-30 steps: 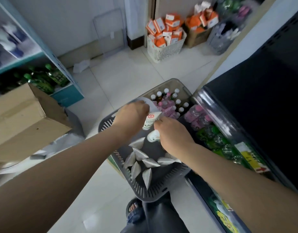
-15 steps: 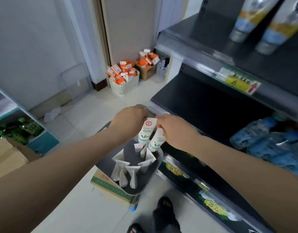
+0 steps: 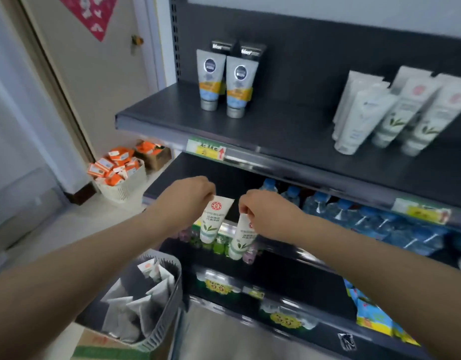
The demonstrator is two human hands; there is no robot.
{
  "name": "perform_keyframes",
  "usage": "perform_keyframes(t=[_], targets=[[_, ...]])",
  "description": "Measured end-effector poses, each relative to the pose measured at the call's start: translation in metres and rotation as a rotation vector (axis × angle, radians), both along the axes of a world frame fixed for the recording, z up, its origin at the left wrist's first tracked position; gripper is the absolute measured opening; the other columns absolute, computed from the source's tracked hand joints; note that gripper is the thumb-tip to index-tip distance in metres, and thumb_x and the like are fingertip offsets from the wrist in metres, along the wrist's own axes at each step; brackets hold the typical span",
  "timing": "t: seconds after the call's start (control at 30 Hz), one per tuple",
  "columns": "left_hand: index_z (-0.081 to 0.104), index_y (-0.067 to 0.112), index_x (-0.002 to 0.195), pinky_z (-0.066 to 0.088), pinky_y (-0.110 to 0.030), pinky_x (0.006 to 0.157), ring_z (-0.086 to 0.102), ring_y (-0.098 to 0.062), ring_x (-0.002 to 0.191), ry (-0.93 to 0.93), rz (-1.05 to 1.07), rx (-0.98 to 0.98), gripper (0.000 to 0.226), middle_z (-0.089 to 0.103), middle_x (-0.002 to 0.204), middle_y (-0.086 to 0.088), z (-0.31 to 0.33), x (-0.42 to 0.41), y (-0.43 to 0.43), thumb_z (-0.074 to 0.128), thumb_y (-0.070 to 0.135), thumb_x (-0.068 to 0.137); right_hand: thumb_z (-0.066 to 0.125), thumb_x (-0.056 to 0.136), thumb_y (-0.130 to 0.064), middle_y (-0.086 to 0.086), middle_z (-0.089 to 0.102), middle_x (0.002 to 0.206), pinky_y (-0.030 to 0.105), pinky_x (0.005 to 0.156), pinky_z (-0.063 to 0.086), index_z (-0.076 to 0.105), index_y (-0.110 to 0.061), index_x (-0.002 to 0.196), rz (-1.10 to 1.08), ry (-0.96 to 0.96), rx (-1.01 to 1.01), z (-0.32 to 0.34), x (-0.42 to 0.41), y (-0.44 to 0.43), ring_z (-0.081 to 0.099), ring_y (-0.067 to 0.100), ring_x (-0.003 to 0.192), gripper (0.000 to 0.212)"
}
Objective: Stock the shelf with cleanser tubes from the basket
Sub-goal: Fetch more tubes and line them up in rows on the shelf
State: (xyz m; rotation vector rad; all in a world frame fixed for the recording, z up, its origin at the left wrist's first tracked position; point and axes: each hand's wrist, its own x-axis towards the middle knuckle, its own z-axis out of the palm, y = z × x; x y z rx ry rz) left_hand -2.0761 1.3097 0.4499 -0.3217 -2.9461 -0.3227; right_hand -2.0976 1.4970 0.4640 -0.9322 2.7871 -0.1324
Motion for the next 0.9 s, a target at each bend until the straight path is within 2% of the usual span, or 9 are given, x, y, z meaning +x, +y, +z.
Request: perform_keyframes(t=[0.27, 0.4, 0.53, 0.63, 0.77, 0.9], targets=[[0.067, 0.017, 0.1, 0.044, -0.028, 0.072, 0.061, -0.017, 0.089, 0.053, -0.135, 0.017, 0.018, 0.066, 0.099, 0.003, 0.039, -0.011, 0.129, 0.051, 0.024, 0.095, 0.048, 0.089, -0.008, 0.002, 0.058, 0.109, 0.033, 0.079, 0.051, 0.058, -0.017, 0.103, -0.084, 0.027, -0.013, 0.05, 0.006, 0.14, 0.056, 0.02, 0.095, 0.02], [0.066, 0.017, 0.101, 0.037, -0.026, 0.068, 0.06, -0.018, 0.09, 0.099, -0.197, 0.018, 0.018, 0.066, 0.099, 0.002, 0.058, -0.012, 0.191, 0.051, 0.024, 0.096, 0.046, 0.088, -0.004, 0.001, 0.059, 0.109, 0.026, 0.069, 0.047, 0.058, -0.018, 0.102, -0.106, 0.057, -0.017, 0.072, 0.009, 0.2, 0.055, 0.019, 0.091, 0.023], [0.066, 0.018, 0.102, 0.038, -0.026, 0.071, 0.059, -0.016, 0.091, 0.144, -0.233, 0.02, 0.018, 0.063, 0.099, 0.005, 0.082, -0.014, 0.245, 0.05, 0.024, 0.096, 0.048, 0.088, -0.002, -0.001, 0.059, 0.11, 0.028, 0.077, 0.05, 0.06, -0.018, 0.108, -0.143, 0.083, -0.064, 0.096, 0.014, 0.255, 0.056, 0.017, 0.095, 0.028], [0.066, 0.02, 0.098, 0.037, -0.025, 0.07, 0.057, -0.013, 0.087, 0.174, -0.252, 0.033, 0.017, 0.057, 0.091, 0.011, 0.102, -0.013, 0.278, 0.049, 0.023, 0.096, 0.045, 0.09, -0.002, 0.0, 0.06, 0.108, 0.026, 0.077, 0.049, 0.061, -0.016, 0.108, -0.166, 0.107, -0.114, 0.113, 0.017, 0.288, 0.057, 0.015, 0.095, 0.028], [0.065, 0.021, 0.095, 0.037, -0.025, 0.067, 0.057, -0.013, 0.082, 0.211, -0.262, 0.063, 0.017, 0.059, 0.088, 0.01, 0.126, -0.017, 0.31, 0.048, 0.024, 0.096, 0.047, 0.088, -0.002, -0.001, 0.061, 0.104, 0.024, 0.079, 0.049, 0.064, -0.015, 0.103, -0.198, 0.147, -0.189, 0.135, 0.014, 0.322, 0.058, 0.015, 0.096, 0.026], [0.065, 0.016, 0.093, 0.033, -0.026, 0.064, 0.055, -0.015, 0.078, 0.276, -0.273, 0.072, 0.017, 0.059, 0.084, 0.007, 0.15, -0.029, 0.328, 0.05, 0.021, 0.095, 0.051, 0.088, -0.004, -0.005, 0.063, 0.098, 0.016, 0.072, 0.048, 0.066, -0.015, 0.103, -0.213, 0.173, -0.254, 0.16, 0.009, 0.344, 0.059, 0.01, 0.09, 0.025]])
